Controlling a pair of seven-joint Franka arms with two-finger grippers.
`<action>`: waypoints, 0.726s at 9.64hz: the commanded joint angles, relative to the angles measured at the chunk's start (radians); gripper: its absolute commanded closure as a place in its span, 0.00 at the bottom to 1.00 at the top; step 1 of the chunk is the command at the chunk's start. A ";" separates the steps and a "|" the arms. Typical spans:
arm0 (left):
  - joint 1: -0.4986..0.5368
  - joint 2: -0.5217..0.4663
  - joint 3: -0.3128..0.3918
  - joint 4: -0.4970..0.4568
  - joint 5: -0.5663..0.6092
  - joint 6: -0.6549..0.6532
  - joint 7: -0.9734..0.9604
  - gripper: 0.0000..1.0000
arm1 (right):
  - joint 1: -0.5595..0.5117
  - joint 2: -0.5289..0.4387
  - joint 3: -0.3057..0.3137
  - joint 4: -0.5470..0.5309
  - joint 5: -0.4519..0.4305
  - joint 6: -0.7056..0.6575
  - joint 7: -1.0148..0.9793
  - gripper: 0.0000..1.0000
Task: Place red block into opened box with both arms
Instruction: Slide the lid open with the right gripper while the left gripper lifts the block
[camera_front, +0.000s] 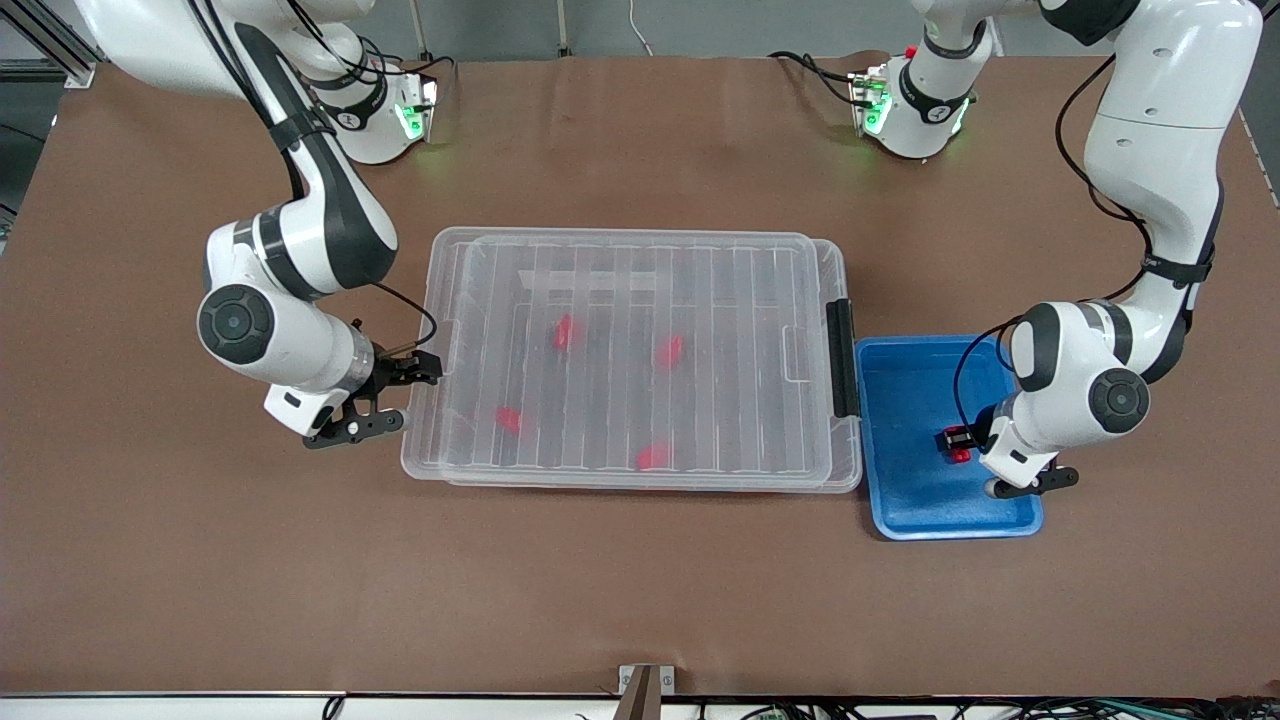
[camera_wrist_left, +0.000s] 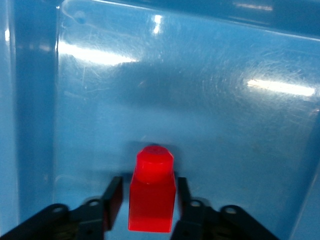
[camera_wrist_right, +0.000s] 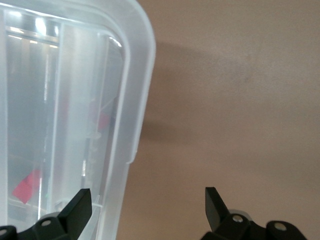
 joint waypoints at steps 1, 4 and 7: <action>-0.002 0.027 0.002 0.000 0.019 0.018 -0.015 1.00 | -0.019 -0.007 0.011 -0.027 -0.051 0.009 0.003 0.00; 0.012 0.021 -0.001 0.005 0.019 0.009 -0.002 1.00 | -0.059 -0.010 0.009 -0.029 -0.066 -0.019 -0.064 0.00; 0.012 0.015 0.000 0.006 0.019 0.006 -0.002 1.00 | -0.120 -0.019 0.000 -0.023 -0.077 -0.068 -0.144 0.00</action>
